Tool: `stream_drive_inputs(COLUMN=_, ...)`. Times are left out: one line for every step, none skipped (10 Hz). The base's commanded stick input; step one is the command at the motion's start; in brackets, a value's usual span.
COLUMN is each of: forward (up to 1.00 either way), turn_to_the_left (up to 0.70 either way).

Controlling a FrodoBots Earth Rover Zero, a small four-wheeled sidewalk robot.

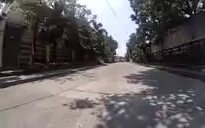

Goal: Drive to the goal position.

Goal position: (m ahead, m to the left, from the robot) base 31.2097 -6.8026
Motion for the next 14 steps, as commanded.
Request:
stream_drive_inputs(forward=1.0, turn_to_the_left=0.0)
stream_drive_inputs(forward=1.0, turn_to_the_left=0.0)
stream_drive_inputs(forward=1.0, turn_to_the_left=0.0)
stream_drive_inputs(forward=1.0, turn_to_the_left=0.0)
stream_drive_inputs(forward=1.0, turn_to_the_left=0.0)
stream_drive_inputs(forward=1.0, turn_to_the_left=0.0)
stream_drive_inputs(forward=1.0, turn_to_the_left=0.0)
stream_drive_inputs(forward=1.0, turn_to_the_left=0.0)
stream_drive_inputs(forward=1.0, turn_to_the_left=0.0)
stream_drive_inputs(forward=1.0, turn_to_the_left=0.0)
stream_drive_inputs(forward=1.0, turn_to_the_left=0.0)
stream_drive_inputs(forward=1.0, turn_to_the_left=0.0)
stream_drive_inputs(forward=1.0, turn_to_the_left=0.0)
stream_drive_inputs(forward=1.0, turn_to_the_left=0.0)
